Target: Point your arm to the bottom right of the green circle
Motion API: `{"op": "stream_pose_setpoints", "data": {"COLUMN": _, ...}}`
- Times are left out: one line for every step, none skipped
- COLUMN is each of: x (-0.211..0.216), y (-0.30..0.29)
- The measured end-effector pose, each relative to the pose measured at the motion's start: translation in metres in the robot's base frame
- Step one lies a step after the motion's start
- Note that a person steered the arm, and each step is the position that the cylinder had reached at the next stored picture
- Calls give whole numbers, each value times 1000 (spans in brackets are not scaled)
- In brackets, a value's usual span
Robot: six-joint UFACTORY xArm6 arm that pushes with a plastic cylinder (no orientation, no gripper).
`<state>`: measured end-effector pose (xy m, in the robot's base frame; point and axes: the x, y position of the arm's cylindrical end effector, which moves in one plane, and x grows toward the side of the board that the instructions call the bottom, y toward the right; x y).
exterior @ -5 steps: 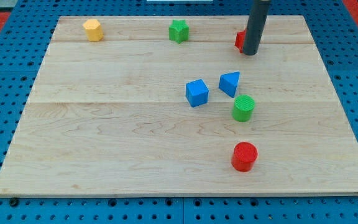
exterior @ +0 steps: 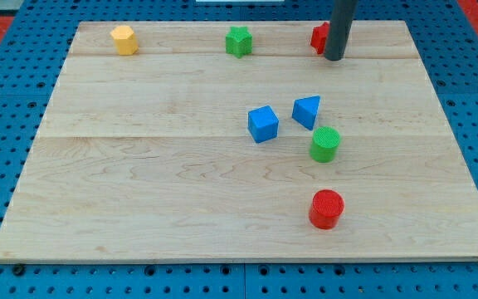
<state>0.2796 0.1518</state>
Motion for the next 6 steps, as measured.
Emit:
{"op": "stream_pose_setpoints", "data": {"x": 0, "y": 8}}
{"op": "stream_pose_setpoints", "data": {"x": 3, "y": 13}}
{"op": "stream_pose_setpoints", "data": {"x": 63, "y": 23}}
{"op": "stream_pose_setpoints", "data": {"x": 122, "y": 28}}
{"op": "stream_pose_setpoints", "data": {"x": 174, "y": 48}}
{"op": "stream_pose_setpoints", "data": {"x": 206, "y": 47}}
